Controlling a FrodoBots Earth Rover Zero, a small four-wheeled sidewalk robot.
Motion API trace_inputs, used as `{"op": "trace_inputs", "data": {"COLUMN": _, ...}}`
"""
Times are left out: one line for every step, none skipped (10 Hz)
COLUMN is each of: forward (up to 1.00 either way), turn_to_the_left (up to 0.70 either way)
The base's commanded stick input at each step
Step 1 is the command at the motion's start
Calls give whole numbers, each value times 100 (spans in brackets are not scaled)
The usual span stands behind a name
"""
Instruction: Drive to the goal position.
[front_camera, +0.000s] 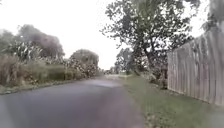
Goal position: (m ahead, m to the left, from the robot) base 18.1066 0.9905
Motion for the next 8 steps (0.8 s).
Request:
{"op": "trace_inputs", "data": {"forward": 85, "turn_to_the_left": 0}}
{"op": "trace_inputs", "data": {"forward": 85, "turn_to_the_left": 0}}
{"op": "trace_inputs", "data": {"forward": 85, "turn_to_the_left": 0}}
{"op": "trace_inputs", "data": {"forward": 85, "turn_to_the_left": 0}}
{"op": "trace_inputs", "data": {"forward": 85, "turn_to_the_left": 0}}
{"op": "trace_inputs", "data": {"forward": 85, "turn_to_the_left": 0}}
{"op": "trace_inputs", "data": {"forward": 85, "turn_to_the_left": 0}}
{"op": "trace_inputs", "data": {"forward": 85, "turn_to_the_left": 0}}
